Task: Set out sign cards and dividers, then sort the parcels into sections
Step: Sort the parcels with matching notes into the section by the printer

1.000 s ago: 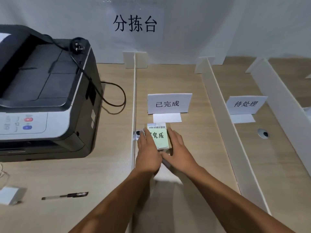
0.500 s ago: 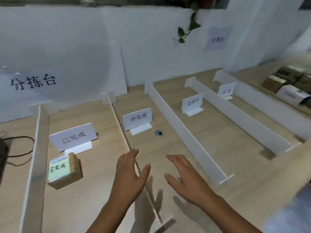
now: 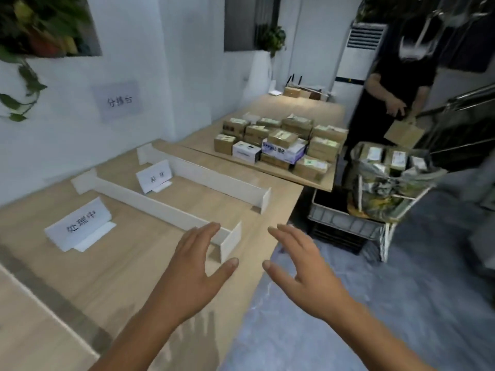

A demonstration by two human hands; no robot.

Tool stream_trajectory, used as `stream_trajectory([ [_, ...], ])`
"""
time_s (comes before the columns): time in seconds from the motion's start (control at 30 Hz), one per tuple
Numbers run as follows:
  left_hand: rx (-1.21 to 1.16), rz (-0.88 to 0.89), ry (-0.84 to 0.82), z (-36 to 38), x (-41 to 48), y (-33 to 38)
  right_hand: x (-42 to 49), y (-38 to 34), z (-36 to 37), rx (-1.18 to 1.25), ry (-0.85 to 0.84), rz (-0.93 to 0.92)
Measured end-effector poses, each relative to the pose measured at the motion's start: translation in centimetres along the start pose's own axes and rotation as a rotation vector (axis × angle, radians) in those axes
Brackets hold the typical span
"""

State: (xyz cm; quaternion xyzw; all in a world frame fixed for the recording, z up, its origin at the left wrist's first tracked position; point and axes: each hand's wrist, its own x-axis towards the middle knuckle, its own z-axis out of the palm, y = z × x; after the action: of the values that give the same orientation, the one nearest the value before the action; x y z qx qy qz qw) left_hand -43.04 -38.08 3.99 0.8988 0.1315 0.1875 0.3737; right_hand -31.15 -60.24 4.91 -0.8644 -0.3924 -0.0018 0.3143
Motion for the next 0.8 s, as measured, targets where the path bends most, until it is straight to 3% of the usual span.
stream_trajectory([
  [0.27, -0.032, 0.144, -0.065, 12.1, 19.9, 2.9, 11.6, 15.4, -8.2, -0.157, 0.053, 0.106],
  [0.57, -0.098, 0.137, -0.137, 24.5, 40.1, 9.4, 23.0, 31.1, -17.3, -0.205, 0.064, 0.167],
  [0.8, -0.027, 0.127, -0.107, 36.7, 54.1, 13.4, 32.4, 48.4, -22.4, -0.194, 0.058, 0.126],
])
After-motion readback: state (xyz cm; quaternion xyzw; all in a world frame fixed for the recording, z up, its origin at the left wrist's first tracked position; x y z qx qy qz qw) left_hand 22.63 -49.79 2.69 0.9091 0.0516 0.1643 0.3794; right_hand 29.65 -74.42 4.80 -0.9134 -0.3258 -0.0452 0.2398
